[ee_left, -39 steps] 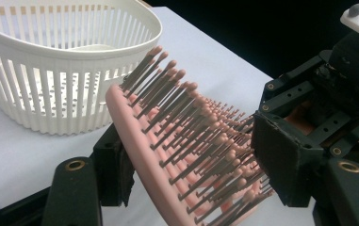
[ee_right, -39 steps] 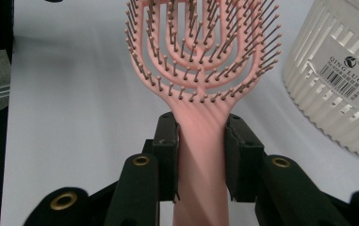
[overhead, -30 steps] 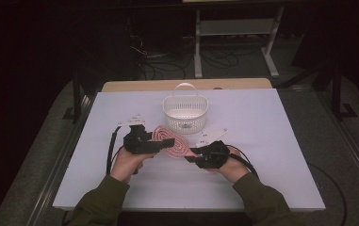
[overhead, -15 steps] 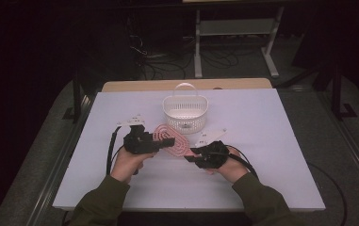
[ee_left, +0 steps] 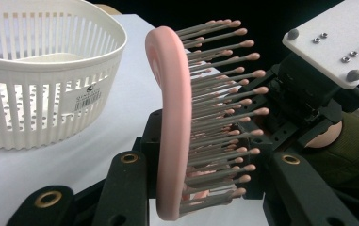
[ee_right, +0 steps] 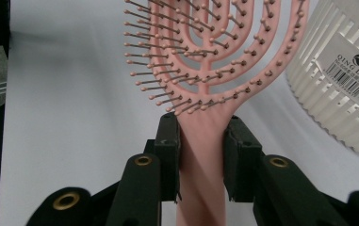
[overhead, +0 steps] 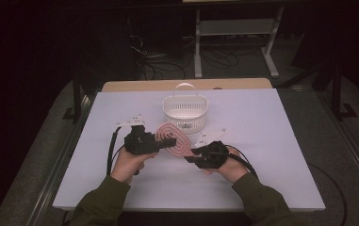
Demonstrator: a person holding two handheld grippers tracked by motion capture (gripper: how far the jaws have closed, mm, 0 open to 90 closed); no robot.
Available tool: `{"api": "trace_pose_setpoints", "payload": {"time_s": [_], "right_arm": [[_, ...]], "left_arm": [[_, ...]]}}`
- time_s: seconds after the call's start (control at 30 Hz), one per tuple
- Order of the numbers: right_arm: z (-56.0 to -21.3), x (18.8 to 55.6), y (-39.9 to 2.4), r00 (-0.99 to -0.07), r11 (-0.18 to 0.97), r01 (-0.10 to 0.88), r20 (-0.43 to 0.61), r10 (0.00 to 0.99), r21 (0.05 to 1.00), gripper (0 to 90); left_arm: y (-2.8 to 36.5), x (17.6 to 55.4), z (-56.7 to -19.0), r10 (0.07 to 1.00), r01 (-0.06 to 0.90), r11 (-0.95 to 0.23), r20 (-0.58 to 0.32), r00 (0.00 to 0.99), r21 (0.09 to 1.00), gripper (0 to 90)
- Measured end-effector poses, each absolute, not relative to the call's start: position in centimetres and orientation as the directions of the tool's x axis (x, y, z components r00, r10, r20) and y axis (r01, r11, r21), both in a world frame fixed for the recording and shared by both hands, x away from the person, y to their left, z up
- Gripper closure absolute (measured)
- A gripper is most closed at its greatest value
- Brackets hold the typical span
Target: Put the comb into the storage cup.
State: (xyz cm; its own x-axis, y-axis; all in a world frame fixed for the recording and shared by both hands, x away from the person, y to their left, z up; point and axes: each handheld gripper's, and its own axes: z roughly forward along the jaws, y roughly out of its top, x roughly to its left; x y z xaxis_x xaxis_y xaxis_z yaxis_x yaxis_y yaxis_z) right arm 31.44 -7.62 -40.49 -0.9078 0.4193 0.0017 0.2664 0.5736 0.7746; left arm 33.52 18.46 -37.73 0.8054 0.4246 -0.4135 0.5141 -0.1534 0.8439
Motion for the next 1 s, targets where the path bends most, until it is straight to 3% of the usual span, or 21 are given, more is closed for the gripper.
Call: {"api": "trace_pose_setpoints", "payload": {"time_s": [0.8, 0.87, 1.0], "right_arm": [[-40.2, 31.42, -7.64, -0.905, 0.527, 0.266, 0.021, 0.424, 0.807, 69.1], [-40.19, 31.5, -7.7, -0.902, 0.516, 0.277, 0.035, 0.43, 0.811, 67.0], [-40.37, 31.69, -7.83, -0.893, 0.5, 0.3, 0.054, 0.447, 0.813, 53.4]], "left_arm": [[18.73, 33.26, -37.07, 0.417, 0.493, -0.093, -0.416, 0.808, 0.865, 65.2], [18.83, 33.27, -37.03, 0.421, 0.489, -0.088, -0.413, 0.808, 0.868, 65.2], [19.28, 33.37, -36.89, 0.427, 0.488, -0.066, -0.417, 0.803, 0.871, 65.1]]}}
